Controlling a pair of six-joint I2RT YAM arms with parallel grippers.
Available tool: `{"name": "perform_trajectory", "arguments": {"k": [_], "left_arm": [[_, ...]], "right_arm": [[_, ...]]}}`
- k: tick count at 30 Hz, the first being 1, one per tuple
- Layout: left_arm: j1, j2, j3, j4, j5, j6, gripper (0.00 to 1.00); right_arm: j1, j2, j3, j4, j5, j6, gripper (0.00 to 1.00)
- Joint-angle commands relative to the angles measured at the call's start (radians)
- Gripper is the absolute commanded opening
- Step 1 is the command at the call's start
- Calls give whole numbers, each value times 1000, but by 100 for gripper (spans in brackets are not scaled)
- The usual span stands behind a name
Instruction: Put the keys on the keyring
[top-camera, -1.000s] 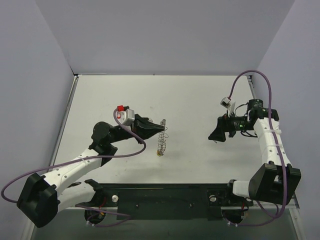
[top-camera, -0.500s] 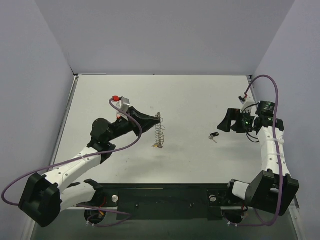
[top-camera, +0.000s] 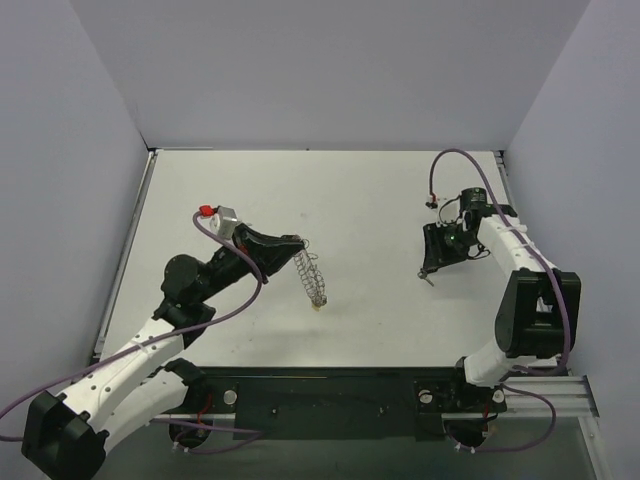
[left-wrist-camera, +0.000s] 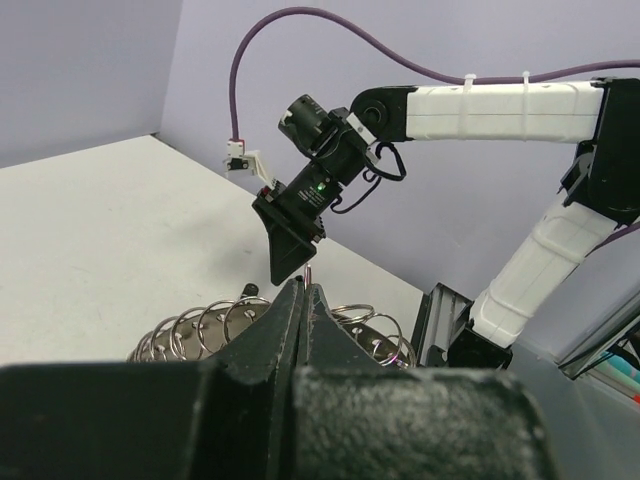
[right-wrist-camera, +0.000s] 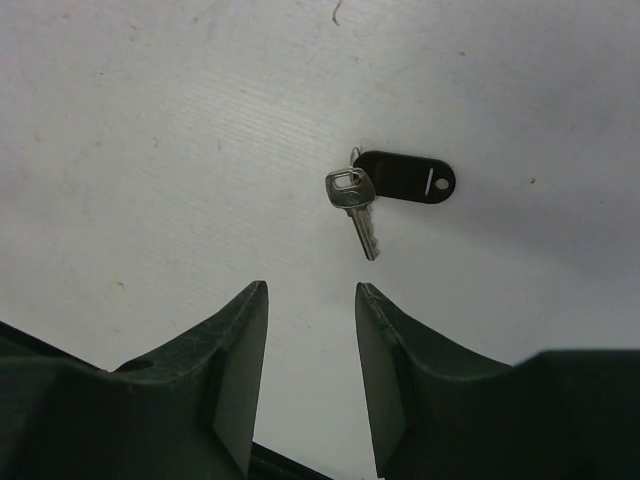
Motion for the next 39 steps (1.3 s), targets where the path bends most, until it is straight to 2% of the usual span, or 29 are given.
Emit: {"name": "perform_trajectory", "arguments": {"k": [1, 8, 17, 39], "left_arm": [[3, -43, -13, -17, -44, 35, 0], [3, -14, -24, 6, -30, 40, 0], [3, -6, -28, 8, -31, 46, 0], [1, -8, -35, 5, -33, 52, 0]], "right_arm": [[64, 50, 24, -8, 123, -40, 36], [83, 113, 53, 37, 189, -5, 37], [125, 216, 126, 20, 226, 21, 25], [152, 303, 150, 9, 278, 17, 18]]}}
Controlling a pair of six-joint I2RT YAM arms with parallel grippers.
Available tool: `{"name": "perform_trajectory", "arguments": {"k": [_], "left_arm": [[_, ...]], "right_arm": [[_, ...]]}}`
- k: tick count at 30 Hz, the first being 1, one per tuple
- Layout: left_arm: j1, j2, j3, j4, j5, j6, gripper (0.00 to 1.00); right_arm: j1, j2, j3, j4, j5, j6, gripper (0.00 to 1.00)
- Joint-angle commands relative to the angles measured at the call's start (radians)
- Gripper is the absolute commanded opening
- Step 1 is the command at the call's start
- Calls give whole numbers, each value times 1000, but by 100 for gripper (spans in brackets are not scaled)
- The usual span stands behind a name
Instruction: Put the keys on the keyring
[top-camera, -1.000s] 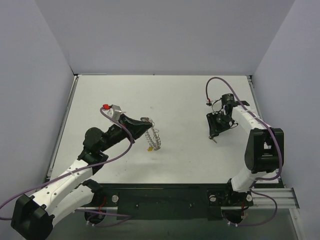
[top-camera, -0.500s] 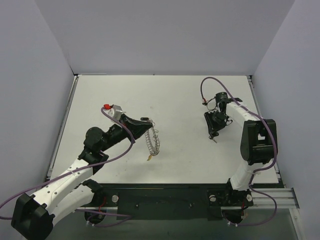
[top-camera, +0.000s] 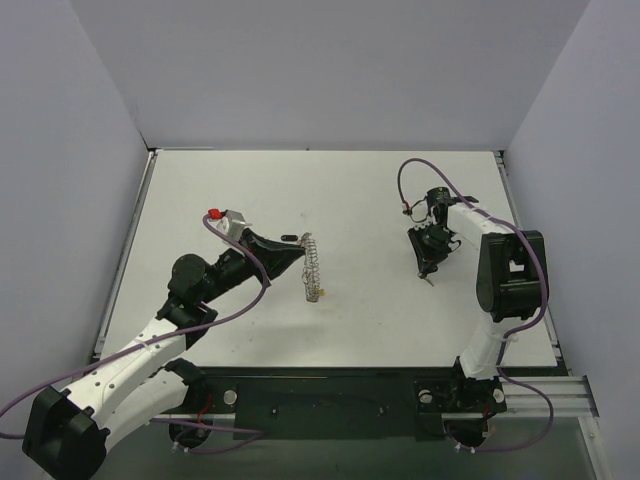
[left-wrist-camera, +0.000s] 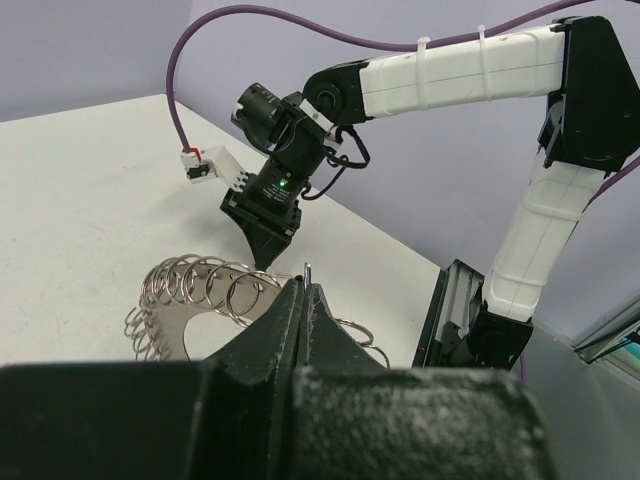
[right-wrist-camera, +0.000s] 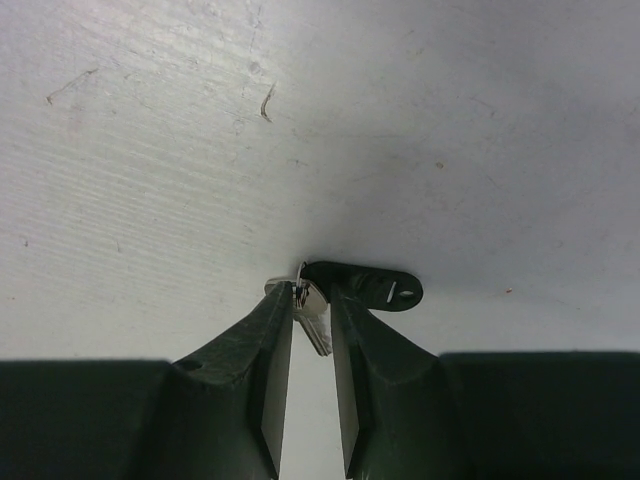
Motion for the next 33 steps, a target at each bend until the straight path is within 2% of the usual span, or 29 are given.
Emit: {"name": "perform_trajectory", "arguments": {"k": [1, 20, 28, 33], "left_arm": [[3, -9, 7, 56, -16, 11, 0], [3, -12, 4, 54, -16, 14, 0], [3, -12, 4, 57, -7, 21, 0], [3, -16, 1, 68, 8, 31, 0]], "right_arm": [[11, 4, 38, -47, 23, 10, 18], [12, 24, 45, -59, 17, 4, 11], [11, 22, 48, -73, 2, -10, 0], [6, 2, 54, -87, -24, -25, 0]]}}
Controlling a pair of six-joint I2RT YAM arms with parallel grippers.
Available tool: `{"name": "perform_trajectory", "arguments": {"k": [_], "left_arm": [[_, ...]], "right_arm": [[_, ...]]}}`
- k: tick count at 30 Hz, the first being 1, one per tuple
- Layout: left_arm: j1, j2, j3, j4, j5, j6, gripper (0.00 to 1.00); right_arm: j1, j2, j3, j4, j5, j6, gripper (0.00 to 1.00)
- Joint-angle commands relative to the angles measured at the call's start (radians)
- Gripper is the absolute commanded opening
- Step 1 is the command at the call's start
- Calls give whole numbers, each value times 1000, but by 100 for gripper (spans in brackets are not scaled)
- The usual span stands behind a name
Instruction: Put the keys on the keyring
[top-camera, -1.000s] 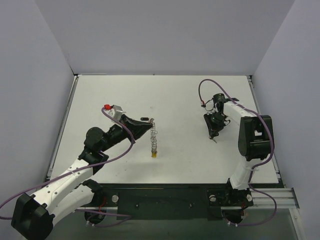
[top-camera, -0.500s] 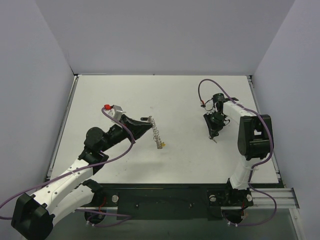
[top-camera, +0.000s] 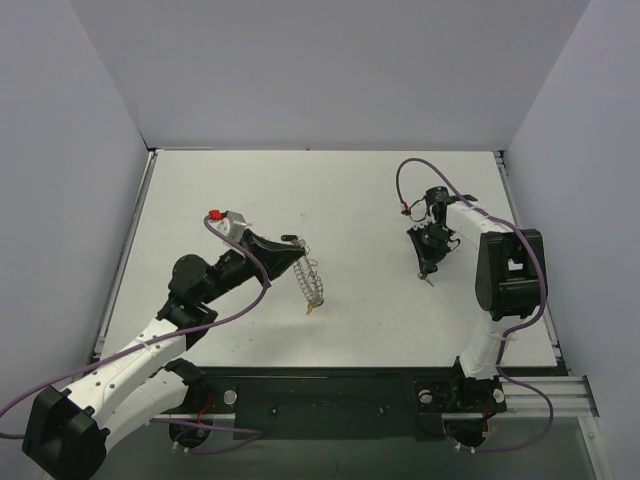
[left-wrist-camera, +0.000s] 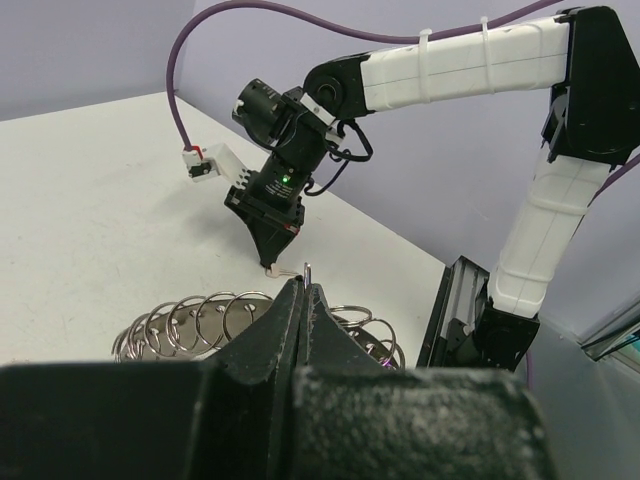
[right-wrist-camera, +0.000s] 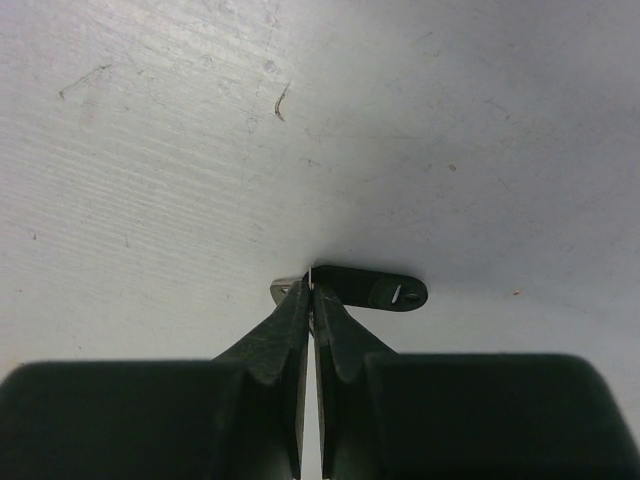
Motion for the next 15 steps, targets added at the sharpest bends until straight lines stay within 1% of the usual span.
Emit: {"name": "perform_trajectory", "arguments": {"k": [1, 4, 8, 9, 10, 11, 12, 13, 14, 15], "left_arm": [[3, -19, 6, 70, 12, 23, 0], [3, -26, -4, 98, 26, 31, 0], [3, -27, -31, 182, 68, 41, 0], [3, -24, -32, 194, 78, 46, 0], [3, -21, -28, 214, 105, 57, 0], [3, -13, -23, 228, 121, 66, 0], [3, -10, -9, 230, 153, 77, 0], [3, -1, 0, 236, 168, 81, 0], [1, 4, 17, 237, 191, 95, 0], [3, 17, 26, 250, 203, 101, 0]], "right_arm": [[-5, -27, 36, -68, -37, -25, 0], [-26, -65, 30, -68, -90, -48, 0], [-72, -171, -7, -56, -225, -99, 0], [-77, -217, -10, -58, -283, -112, 0], [-86, -243, -12, -64, -311, -146, 0], [-88, -289, -6, -88, -346, -166, 0], [-89, -326, 19, -117, -374, -229, 0], [-89, -343, 43, -189, -385, -261, 0], [-89, -367, 101, -220, -389, -311, 0], [-91, -377, 132, -307, -394, -350, 0]]}}
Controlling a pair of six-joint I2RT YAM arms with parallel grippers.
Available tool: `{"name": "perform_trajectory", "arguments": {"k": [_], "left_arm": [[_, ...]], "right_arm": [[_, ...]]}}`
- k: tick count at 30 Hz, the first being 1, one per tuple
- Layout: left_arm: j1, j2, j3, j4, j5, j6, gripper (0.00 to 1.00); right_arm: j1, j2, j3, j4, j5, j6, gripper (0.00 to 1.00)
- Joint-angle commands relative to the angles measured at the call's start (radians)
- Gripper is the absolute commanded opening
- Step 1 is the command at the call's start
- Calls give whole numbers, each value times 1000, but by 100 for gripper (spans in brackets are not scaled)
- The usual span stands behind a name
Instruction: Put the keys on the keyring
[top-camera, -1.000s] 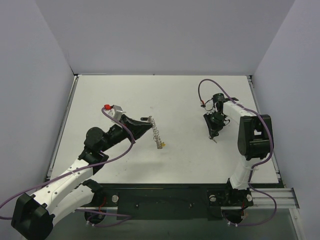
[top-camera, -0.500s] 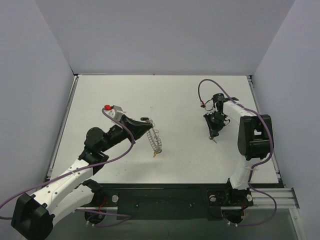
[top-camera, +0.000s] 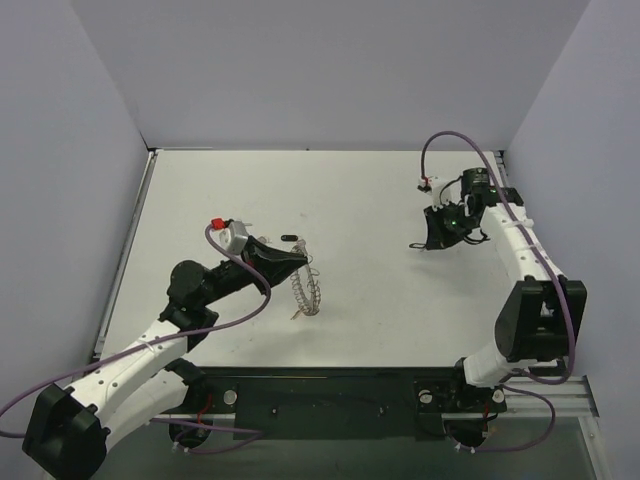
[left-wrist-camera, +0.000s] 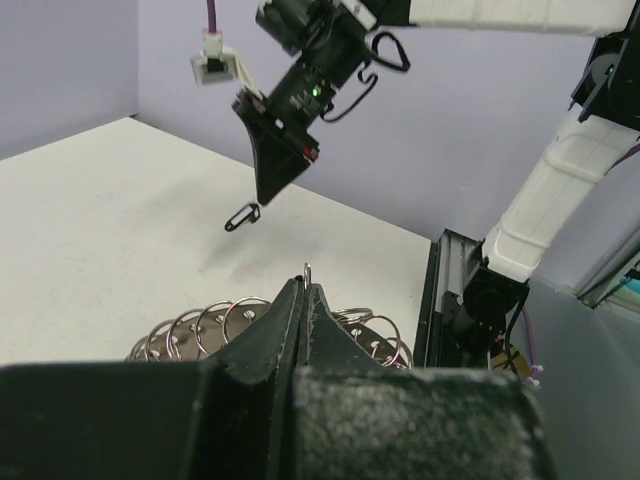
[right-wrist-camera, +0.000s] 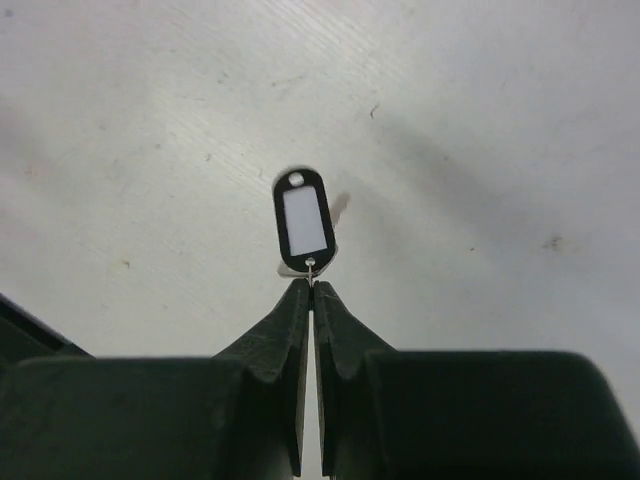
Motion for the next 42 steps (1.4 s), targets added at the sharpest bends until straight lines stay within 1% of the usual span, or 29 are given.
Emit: {"name": "perform_trajectory", "arguments": {"k": [1, 4, 5, 6, 7, 9, 12, 15, 16, 17, 18, 19, 21, 22, 23, 24, 25, 26, 27, 28, 29, 31, 36, 42], "left_arm": [[1, 30, 81, 149, 123, 62, 0], [1, 64, 114, 189, 152, 72, 0], [1, 85, 137, 194, 160, 76, 0], [1, 91, 147, 206, 177, 81, 0], [1, 114, 172, 209, 183, 85, 0], [0, 146, 206, 232, 197, 96, 0], [0, 194, 252, 286, 211, 111, 0], [0, 254, 273, 333, 226, 111, 0], [0, 265, 272, 367, 238, 111, 0], [0, 281, 270, 410, 241, 108, 0], [-2, 288, 255, 428, 249, 113, 0], [-3, 292, 244, 462, 249, 119, 0], [-12, 292, 207, 481, 243, 140, 0], [-23, 283, 191, 481, 247, 176, 0], [-32, 274, 178, 464, 255, 196, 0], [-52, 256, 166, 440, 257, 261, 0], [-61, 243, 160, 368, 260, 294, 0], [-84, 230, 157, 335, 261, 371, 0], [-97, 219, 155, 262, 260, 407, 0], [-121, 207, 154, 228, 258, 482, 0], [-130, 200, 152, 165, 254, 553, 0], [-160, 191, 152, 104, 248, 611, 0], [-204, 177, 151, 8, 228, 696, 0], [-239, 176, 129, -10, 154, 774, 0]], "right_arm": [[1, -111, 205, -333, -144, -250, 0], [3, -114, 369, -507, -158, -355, 0], [6, -108, 461, -595, -176, -406, 0], [9, -103, 500, -632, -181, -427, 0], [24, -100, 582, -707, -185, -472, 0], [48, -98, 687, -796, -214, -522, 0], [100, -120, 746, -846, -288, -561, 0], [185, -195, 700, -820, -343, -613, 0], [237, -216, 646, -800, -340, -616, 0], [260, -253, 619, -742, -337, -616, 0], [309, -293, 552, -710, -336, -603, 0], [331, -313, 516, -637, -334, -592, 0], [413, -345, 442, -553, -316, -572, 0], [444, -361, 399, -508, -304, -546, 0], [472, -365, 384, -490, -294, -549, 0], [524, -376, 347, -440, -268, -547, 0], [571, -385, 329, -408, -253, -529, 0], [599, -399, 287, -324, -218, -462, 0], [639, -405, 270, -290, -205, -408, 0], [651, -419, 237, -233, -196, -394, 0], [673, -425, 223, -217, -196, -386, 0], [684, -431, 191, -190, -196, -383, 0], [682, -448, 155, -177, -187, -383, 0], [684, -462, 160, -171, -201, -372, 0]]}}
